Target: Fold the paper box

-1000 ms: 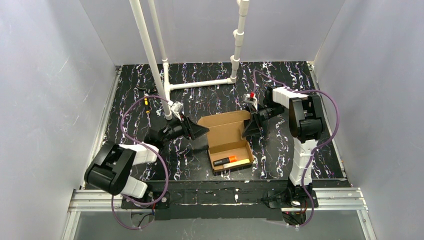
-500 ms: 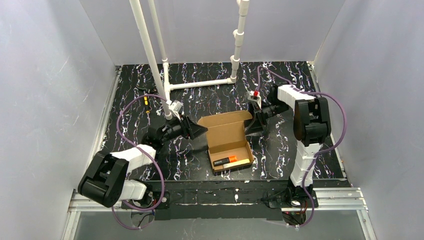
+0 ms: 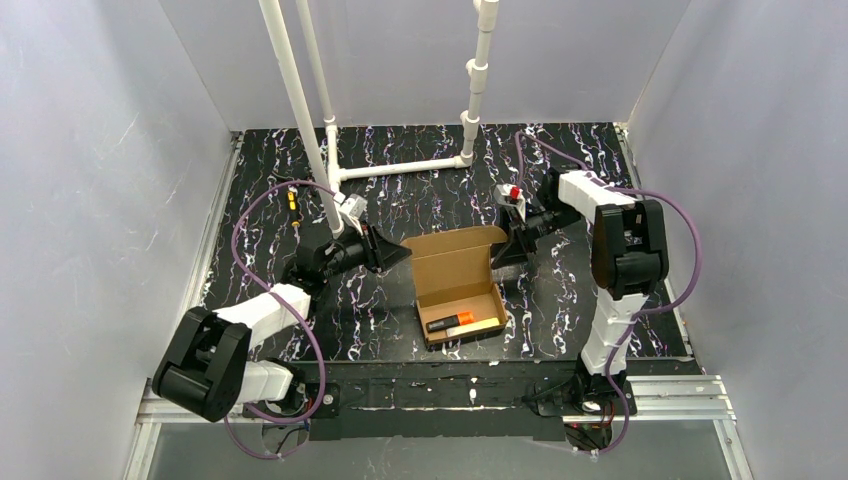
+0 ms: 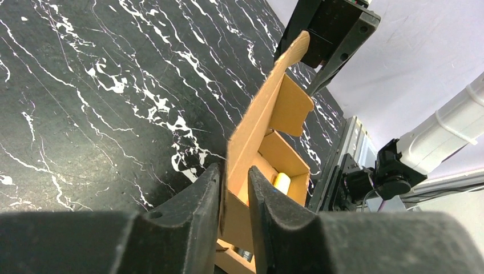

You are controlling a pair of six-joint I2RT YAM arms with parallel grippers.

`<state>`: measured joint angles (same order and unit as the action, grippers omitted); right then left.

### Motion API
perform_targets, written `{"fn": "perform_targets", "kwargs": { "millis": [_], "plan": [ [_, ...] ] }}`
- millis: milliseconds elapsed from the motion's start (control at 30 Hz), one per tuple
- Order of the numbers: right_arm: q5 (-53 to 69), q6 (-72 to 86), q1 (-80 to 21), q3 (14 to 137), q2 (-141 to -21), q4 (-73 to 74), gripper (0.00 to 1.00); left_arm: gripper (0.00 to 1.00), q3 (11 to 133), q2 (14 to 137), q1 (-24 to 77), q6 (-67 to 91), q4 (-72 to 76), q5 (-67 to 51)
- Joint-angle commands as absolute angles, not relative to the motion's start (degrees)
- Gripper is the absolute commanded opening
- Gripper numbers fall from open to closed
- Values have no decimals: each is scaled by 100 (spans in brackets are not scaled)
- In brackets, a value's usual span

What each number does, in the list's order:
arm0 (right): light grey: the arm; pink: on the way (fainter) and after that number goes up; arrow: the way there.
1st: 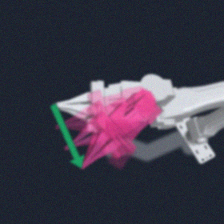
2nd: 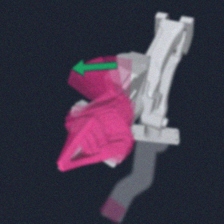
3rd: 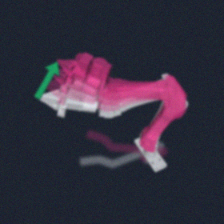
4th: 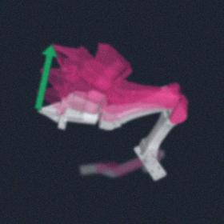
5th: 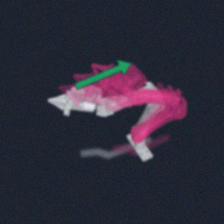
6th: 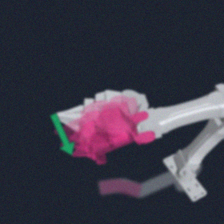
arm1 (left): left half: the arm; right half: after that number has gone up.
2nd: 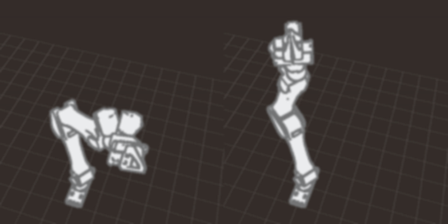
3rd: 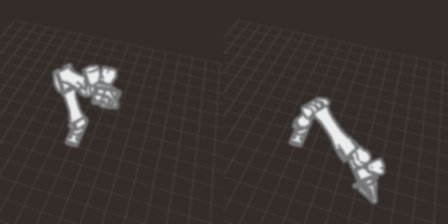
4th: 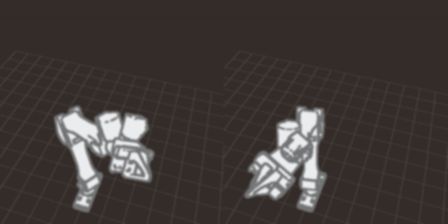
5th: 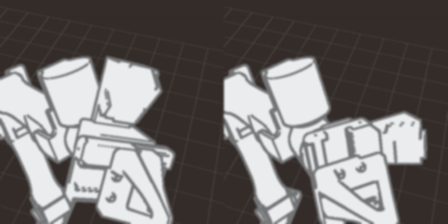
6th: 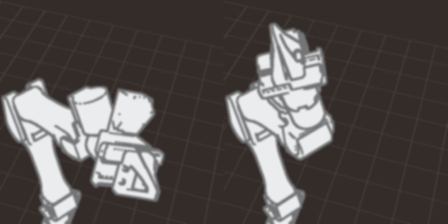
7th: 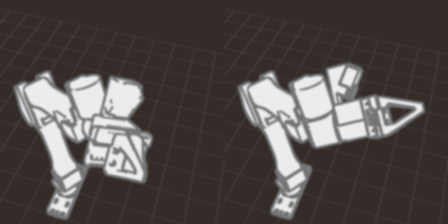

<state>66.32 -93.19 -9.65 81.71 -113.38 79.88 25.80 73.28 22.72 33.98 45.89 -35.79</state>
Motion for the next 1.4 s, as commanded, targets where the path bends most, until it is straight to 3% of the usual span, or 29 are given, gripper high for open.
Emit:
{"fn": "perform_targets", "kwargs": {
  "millis": [0, 100, 233, 633, 1067, 1367],
  "plan": [
    [6587, -9713, -958, 8039, -10950, 8121, 47, 18, 2817, 7114, 2267, 3184, 4406, -3727],
    [6559, -9819, -958, 7971, -10845, 8095, 46, 6, 2892, 7095, 2287, 3118, 4354, -3807],
    [6579, -9815, -964, 7928, -10678, 7950, 45, 1, 3021, 7014, 2316, 2822, 4168, -3727],
    [5438, -6684, -1455, 7019, -9474, 4355, 44, 0, 3395, 6776, 2467, 1303, 3458, -3457],
    [5073, -6953, -1503, 7065, -9291, 4637, 49, 0, 2739, 6146, 2832, -572, 3437, -3138],
    [5212, -7232, -1524, 6850, -8967, 4878, 47, 0, 2237, 5827, 3217, -1337, 3359, -2627]
  ]
}}
